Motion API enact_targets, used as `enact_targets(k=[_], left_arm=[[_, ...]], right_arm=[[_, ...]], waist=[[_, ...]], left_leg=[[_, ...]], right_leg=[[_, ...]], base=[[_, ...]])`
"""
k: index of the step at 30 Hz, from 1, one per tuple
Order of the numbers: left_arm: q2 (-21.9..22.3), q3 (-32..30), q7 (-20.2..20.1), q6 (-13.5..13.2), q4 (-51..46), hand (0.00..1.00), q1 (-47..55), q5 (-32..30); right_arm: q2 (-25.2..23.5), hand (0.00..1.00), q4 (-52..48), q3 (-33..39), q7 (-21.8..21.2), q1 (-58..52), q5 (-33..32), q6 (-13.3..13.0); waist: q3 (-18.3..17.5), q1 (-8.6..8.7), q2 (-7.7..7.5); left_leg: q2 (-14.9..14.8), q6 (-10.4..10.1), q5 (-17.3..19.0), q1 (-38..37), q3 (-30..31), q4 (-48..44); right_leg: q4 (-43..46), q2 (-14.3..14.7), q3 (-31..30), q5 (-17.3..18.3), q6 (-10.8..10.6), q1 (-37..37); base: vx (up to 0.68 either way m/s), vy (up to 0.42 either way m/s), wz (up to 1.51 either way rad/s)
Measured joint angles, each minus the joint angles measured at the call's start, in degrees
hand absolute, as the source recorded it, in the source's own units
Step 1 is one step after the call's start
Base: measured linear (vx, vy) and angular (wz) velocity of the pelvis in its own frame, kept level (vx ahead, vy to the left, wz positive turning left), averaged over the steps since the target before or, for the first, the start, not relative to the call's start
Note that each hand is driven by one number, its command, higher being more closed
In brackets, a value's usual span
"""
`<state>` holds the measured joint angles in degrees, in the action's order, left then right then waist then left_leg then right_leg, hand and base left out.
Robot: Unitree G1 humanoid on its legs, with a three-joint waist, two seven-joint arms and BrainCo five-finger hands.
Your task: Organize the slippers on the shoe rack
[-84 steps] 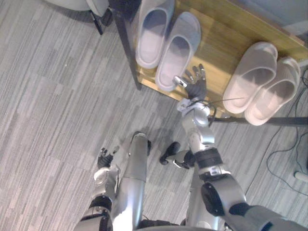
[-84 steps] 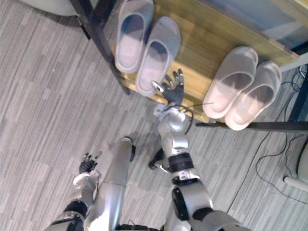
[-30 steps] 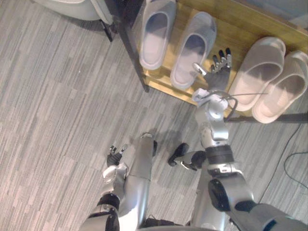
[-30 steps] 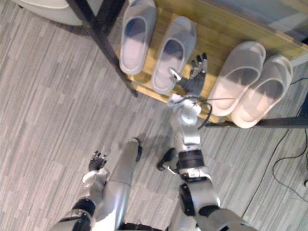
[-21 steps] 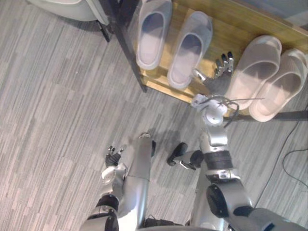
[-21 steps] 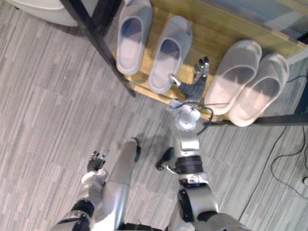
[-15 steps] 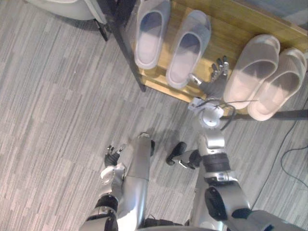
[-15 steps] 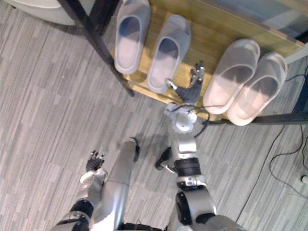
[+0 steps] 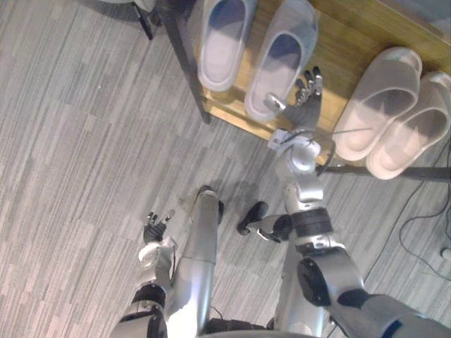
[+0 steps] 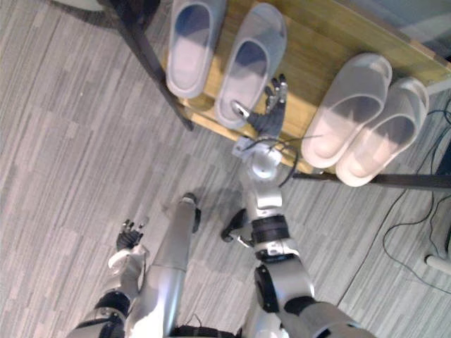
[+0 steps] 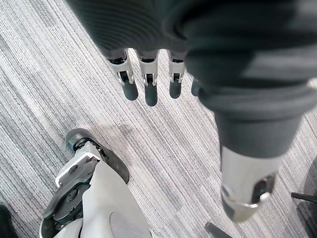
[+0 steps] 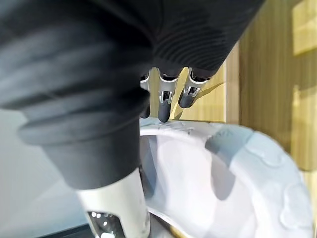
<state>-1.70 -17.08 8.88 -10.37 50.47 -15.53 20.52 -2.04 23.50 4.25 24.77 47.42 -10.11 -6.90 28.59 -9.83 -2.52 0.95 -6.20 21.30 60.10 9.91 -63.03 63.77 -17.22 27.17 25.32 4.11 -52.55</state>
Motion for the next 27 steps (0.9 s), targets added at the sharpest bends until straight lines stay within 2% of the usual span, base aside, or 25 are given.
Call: enact_targets(k=[3, 10, 21, 27], left_arm=[[0.04, 0.09, -0.01, -0.07, 0.06, 0.00, -0.04, 0.00], [-0.06, 0.24, 0.00, -0.22, 1.43, 0.00, -0.67, 0.00], [-0.05, 0.75, -0.02, -0.53, 2.56, 0.00, -1.37, 0.05], [-0.06, 0.72, -0.02, -0.52, 3.20, 0.00, -1.57, 0.06]], right_arm=[[0.80, 0.00, 0.39, 0.02, -0.01, 0.68, -1.22, -0.26], [2.47, 0.00, 4.77, 0.07, 0.25, 5.32, -1.87, -0.67], [4.63, 0.00, 8.41, 0.14, 0.37, 6.81, -3.91, -1.59], [4.83, 0.00, 9.14, -0.10, -0.23, 6.97, -3.52, -0.20]], waist=[[0.00, -0.04, 0.00], [0.01, -0.96, 0.03], [0.03, -1.49, 0.31], [-0.05, -1.50, 0.53]], left_leg=[[0.62, 0.06, -0.30, 0.24, 0.27, 0.36], [1.00, -0.08, -0.51, 0.81, 1.01, 0.38], [1.47, -0.08, -0.69, 0.83, 1.02, 0.29], [1.05, -0.02, -0.84, -0.19, 0.54, -0.11]], right_leg=[[0.05, -0.65, 0.42, 0.37, -0.65, 0.00], [0.07, -0.87, 1.18, 0.20, -0.32, -0.03], [0.82, -1.60, 1.21, 0.34, -0.43, -0.14], [0.79, -1.36, 0.98, 0.06, 0.08, 0.72]], base=[[0.00, -0.021, 0.10], [0.00, -0.019, 0.06], [0.00, -0.005, 0.01], [-0.01, 0.003, -0.04]])
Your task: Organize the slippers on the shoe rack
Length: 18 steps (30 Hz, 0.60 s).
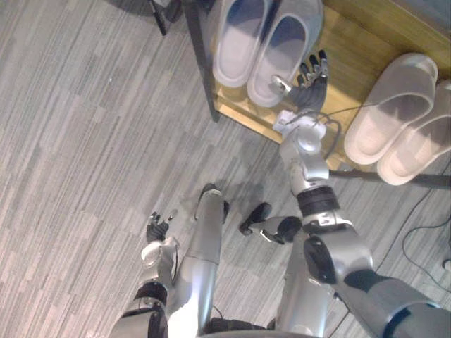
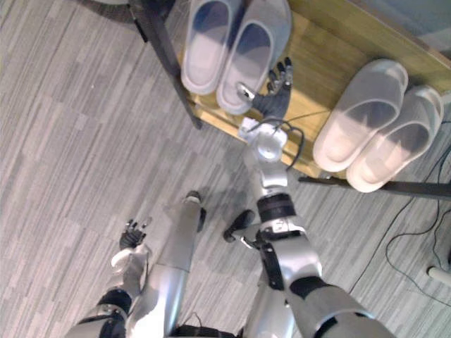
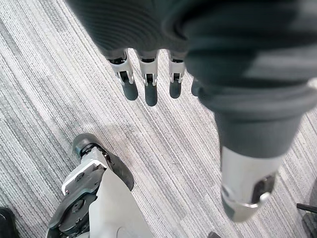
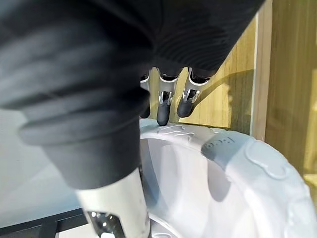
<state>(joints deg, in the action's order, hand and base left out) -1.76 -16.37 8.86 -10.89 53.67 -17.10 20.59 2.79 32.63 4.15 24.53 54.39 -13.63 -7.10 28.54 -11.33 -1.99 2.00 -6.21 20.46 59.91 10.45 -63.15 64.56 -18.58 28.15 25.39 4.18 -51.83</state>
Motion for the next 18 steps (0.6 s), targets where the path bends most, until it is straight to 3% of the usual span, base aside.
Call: enact_targets(k=[5, 7, 11, 14, 18], left_arm=[[0.75, 2.03, -0.12, 0.04, -1.12, 0.00, 1.89, -0.08], [0.80, 2.54, -0.01, -0.03, -2.01, 0.00, 3.23, -0.03], [0.05, 5.81, -0.38, -0.03, -2.49, 0.00, 7.76, -0.64], [-0.22, 9.34, -0.81, -0.02, -2.43, 0.00, 10.77, -1.44], [-1.12, 16.53, -2.82, 0.25, -1.46, 0.00, 13.77, -4.22]], right_arm=[[-0.79, 0.00, -3.29, -5.73, -2.29, -11.14, 2.85, 1.90], [-0.90, 0.00, -4.96, -7.21, -3.05, -15.03, 4.64, 2.31], [-0.69, 0.00, -7.73, -11.16, -5.98, -26.40, 8.18, 2.46], [-0.51, 0.00, -8.09, -13.88, -8.33, -32.84, 9.85, 2.54], [-0.34, 0.00, -4.40, -16.33, -12.58, -38.53, 14.22, 2.85]], waist=[[-0.25, 0.26, 0.03], [-0.55, 0.95, -0.02], [-4.98, 2.81, -0.22], [-8.64, 3.14, -0.51], [-13.27, 5.47, -1.05]], left_leg=[[-2.63, 0.96, -0.51, -9.72, -2.39, 5.37], [-3.90, 1.52, -1.30, -13.57, -3.79, 9.01], [-7.72, 1.66, -5.08, -24.77, -9.90, 20.62], [-8.29, 1.43, -7.48, -31.58, -11.67, 28.56], [-7.86, 1.17, -12.60, -41.54, -13.65, 42.60]], right_leg=[[-6.50, 2.51, -0.58, -2.12, 1.98, 8.75], [-10.25, 3.61, -0.85, -3.60, 1.63, 12.01], [-21.34, 6.25, -1.56, -7.45, 0.11, 21.25], [-29.23, 8.49, -2.33, -10.40, -0.64, 26.53], [-42.30, 11.42, -3.30, -16.21, -1.40, 34.19]], base=[[0.02, -0.012, -0.17], [0.03, -0.025, -0.21], [0.08, -0.015, -0.16], [0.10, 0.012, -0.28], [0.15, 0.015, -0.20]])
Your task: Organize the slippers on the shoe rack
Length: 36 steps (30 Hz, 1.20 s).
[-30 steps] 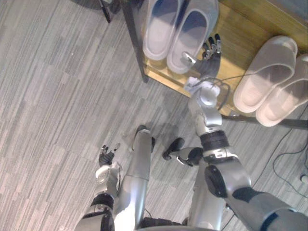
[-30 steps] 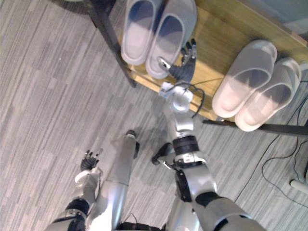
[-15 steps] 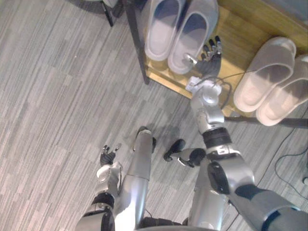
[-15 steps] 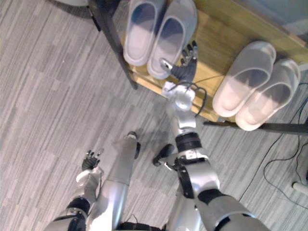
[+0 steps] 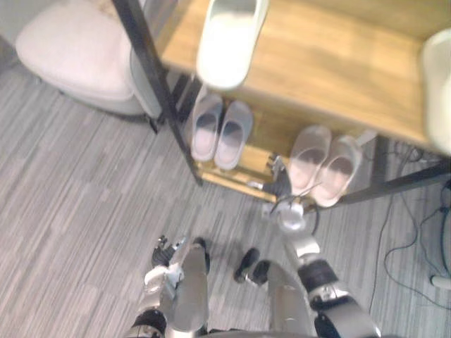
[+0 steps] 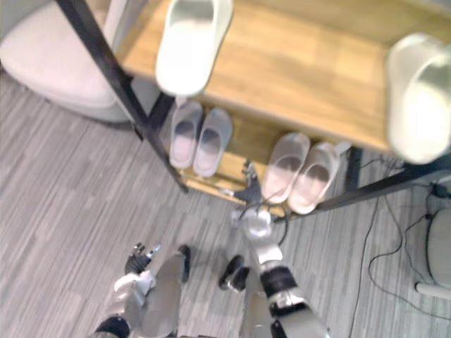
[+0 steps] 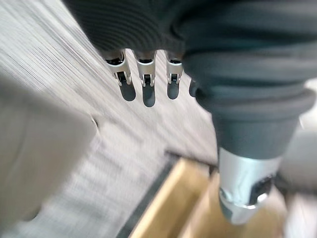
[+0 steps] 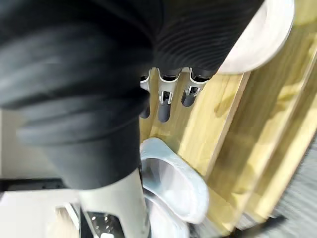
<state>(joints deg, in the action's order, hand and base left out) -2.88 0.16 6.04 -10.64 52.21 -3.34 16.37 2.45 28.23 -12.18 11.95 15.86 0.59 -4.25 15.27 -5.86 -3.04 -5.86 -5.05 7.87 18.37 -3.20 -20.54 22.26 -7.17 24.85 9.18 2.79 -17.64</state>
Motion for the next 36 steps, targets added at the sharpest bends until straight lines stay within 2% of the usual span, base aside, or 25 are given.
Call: enact_targets(k=[4, 9, 12, 17, 22, 26, 29, 33, 36], left_arm=[[0.05, 3.81, -1.05, 0.37, 0.71, 0.00, 0.89, -3.67], [-1.13, 5.60, -1.23, 1.13, 1.67, 0.00, 2.35, -6.55], [-1.42, 6.15, -1.23, 1.18, 1.89, 0.00, 2.30, -7.89], [-2.02, 9.13, -1.19, 1.22, 2.56, 0.00, 2.50, -9.26], [-2.06, 17.08, -1.23, 1.24, 1.64, 0.00, 2.23, -12.83], [-2.91, 25.33, -1.97, 1.07, -8.92, 0.00, 2.24, -12.86], [-3.32, 30.93, -3.09, 0.54, -20.98, 0.00, 1.93, -12.31], [-3.26, 38.69, -4.50, -0.74, -34.46, 0.00, -0.67, -10.51], [-3.21, 39.60, -4.91, -1.70, -43.51, 0.00, -5.51, -8.11]], right_arm=[[1.63, 0.00, 5.68, 0.85, -2.17, -3.96, 3.81, 0.72], [2.20, 0.00, 12.53, 4.55, -3.44, -10.17, 6.24, 1.49], [2.07, 0.00, 18.95, 7.34, -3.68, -11.93, 6.25, 2.05], [1.93, 0.00, 27.63, 9.92, -4.06, -12.84, 6.15, 2.24], [2.05, 0.00, 29.88, 10.96, -4.08, -14.42, 6.16, 2.53], [2.06, 0.00, 30.20, 11.47, -4.04, -14.63, 6.20, 2.58], [2.05, 0.00, 30.20, 11.46, -3.99, -14.74, 6.20, 2.58], [2.17, 0.00, 30.20, 11.38, -3.38, -15.21, 6.18, 2.55], [2.24, 0.00, 30.18, 11.11, -2.87, -15.57, 6.19, 2.49]], waist=[[-2.09, 1.41, 0.23], [-5.22, 2.79, 1.42], [-6.26, 2.80, 2.22], [-6.84, 2.90, 3.09], [-7.47, 3.09, 3.26], [-7.47, 3.23, 3.27], [-7.71, 3.48, 3.52], [-8.79, 3.81, 4.56], [-9.28, 4.38, 4.84]], left_leg=[[0.65, 0.36, -3.81, -8.37, -1.58, 10.29], [1.39, 0.65, -4.46, -14.03, -2.49, 14.72], [2.33, 1.13, -4.78, -15.97, -2.44, 16.36], [3.27, 1.90, -5.30, -18.60, -2.30, 18.22], [3.75, 2.46, -6.40, -20.96, -2.16, 20.48], [4.40, 2.71, -7.36, -21.54, -1.55, 22.15], [4.75, 2.68, -7.50, -21.63, -0.92, 22.55], [5.32, 3.22, -8.16, -22.56, -0.54, 24.26], [5.57, 3.45, -8.33, -22.52, -0.06, 24.56]], right_leg=[[-9.42, 1.84, -0.97, -4.11, -0.98, 6.87], [-20.58, 3.66, -1.47, -8.93, -2.62, 15.01], [-25.01, 3.86, -1.59, -11.06, -3.47, 18.11], [-27.32, 3.81, -1.94, -12.31, -3.84, 20.90], [-27.71, 3.39, -2.14, -12.46, -3.96, 21.73], [-27.74, 2.99, -1.90, -12.63, -4.42, 21.73], [-27.75, 2.58, -1.44, -12.84, -4.74, 21.90], [-27.74, 2.20, -1.19, -12.80, -5.04, 22.51], [-27.73, 2.05, -0.72, -12.71, -5.17, 22.55]], base=[[0.13, 0.045, -0.15], [0.11, 0.070, -0.07], [0.05, 0.096, 0.03], [0.00, 0.057, 0.01], [-0.05, 0.049, 0.00], [-0.04, 0.044, 0.05], [-0.02, 0.052, 0.10], [0.04, 0.048, 0.05], [0.04, 0.032, 0.09]])
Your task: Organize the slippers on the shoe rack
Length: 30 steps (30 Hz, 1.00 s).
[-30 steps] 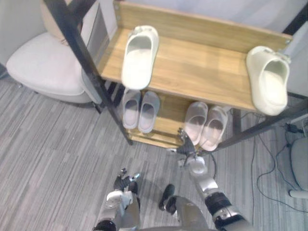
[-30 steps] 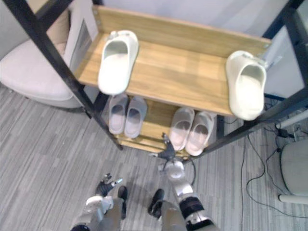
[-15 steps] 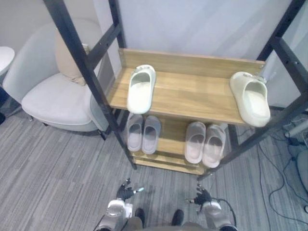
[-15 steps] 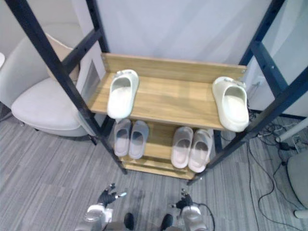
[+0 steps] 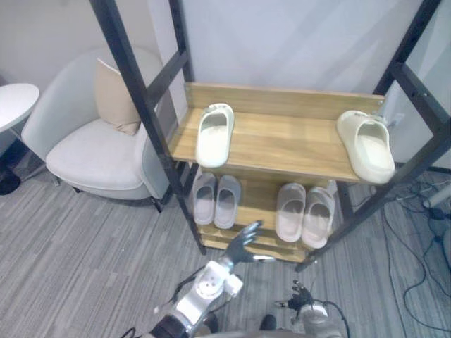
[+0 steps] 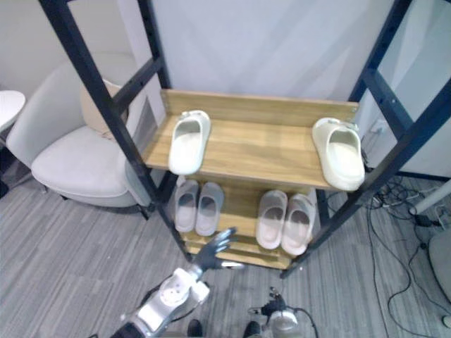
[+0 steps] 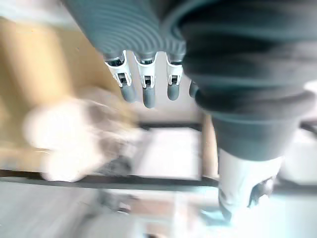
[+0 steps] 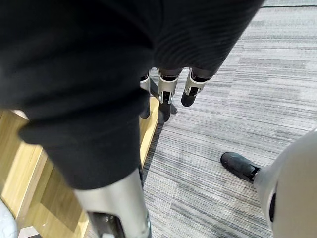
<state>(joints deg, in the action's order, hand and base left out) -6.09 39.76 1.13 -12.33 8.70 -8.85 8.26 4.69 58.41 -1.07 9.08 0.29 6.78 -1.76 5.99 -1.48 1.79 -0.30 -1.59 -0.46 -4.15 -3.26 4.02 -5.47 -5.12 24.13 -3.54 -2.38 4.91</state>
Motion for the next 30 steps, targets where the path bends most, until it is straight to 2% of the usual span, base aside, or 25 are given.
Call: enact_targets(k=[4, 7, 11, 14, 24, 30], left_arm=[[-0.13, -5.84, 3.91, -1.14, -8.34, 0.00, -8.53, 3.18], [-0.13, -10.10, 6.50, -1.45, -11.53, 0.00, -14.95, 4.37], [-0.41, -15.63, 8.94, -2.56, -12.51, 0.00, -22.12, 4.35], [-2.69, -18.26, 10.23, -2.65, -12.46, 0.00, -24.87, 4.21], [-14.27, -27.51, 12.61, -2.82, -3.32, 0.00, -34.03, 4.32], [-18.22, -29.97, 13.81, -2.29, 2.92, 0.00, -37.33, 4.87]], right_arm=[[0.53, 0.00, -0.29, -1.53, 0.01, -0.34, 0.02, -0.07], [1.28, 0.00, -0.34, -1.54, -0.11, -0.64, 0.02, -0.05], [2.63, 0.00, -1.48, -1.85, -0.72, -1.04, 0.03, -0.13], [2.71, 0.00, -1.54, -1.85, -1.54, -1.05, 0.02, -0.13], [2.76, 0.00, -3.96, -1.82, -2.59, -1.06, 0.00, -0.18], [2.60, 0.00, -4.57, -1.67, -2.84, -0.12, -0.02, -0.15]], waist=[[-0.16, 1.09, -0.14], [-0.17, 1.13, -0.15], [-0.23, 1.14, -0.23], [-0.28, 1.33, -0.31], [-0.33, 1.38, -1.03], [0.24, 1.18, -2.79]], left_leg=[[-0.08, 0.23, -0.13, 0.05, 0.17, 0.12], [-0.09, 0.19, -0.03, 0.08, -0.12, -0.08], [-0.04, 0.25, 0.03, 0.10, -0.31, -0.10], [-0.08, 0.28, 0.05, 0.26, -0.55, -0.10], [-0.12, 0.46, -0.22, 5.63, -0.96, -1.20], [-0.03, 0.63, -0.50, 8.47, -2.33, -1.25]], right_leg=[[0.22, -0.12, 0.04, -0.07, 0.12, -0.07], [0.38, -0.13, -0.15, -0.06, 0.11, -0.10], [0.39, -0.14, -0.63, -0.06, 0.11, -0.31], [0.38, -0.12, -0.90, -0.08, 0.13, -0.64], [0.38, 0.04, -1.64, -1.44, 0.94, -5.75], [0.37, 0.06, -3.09, -2.33, 1.29, -9.15]], base=[[0.05, 0.016, 0.02], [0.06, 0.016, -0.04], [0.05, 0.018, -0.06], [0.01, 0.016, -0.05], [-0.01, 0.007, -0.02], [0.02, 0.033, -0.11]])
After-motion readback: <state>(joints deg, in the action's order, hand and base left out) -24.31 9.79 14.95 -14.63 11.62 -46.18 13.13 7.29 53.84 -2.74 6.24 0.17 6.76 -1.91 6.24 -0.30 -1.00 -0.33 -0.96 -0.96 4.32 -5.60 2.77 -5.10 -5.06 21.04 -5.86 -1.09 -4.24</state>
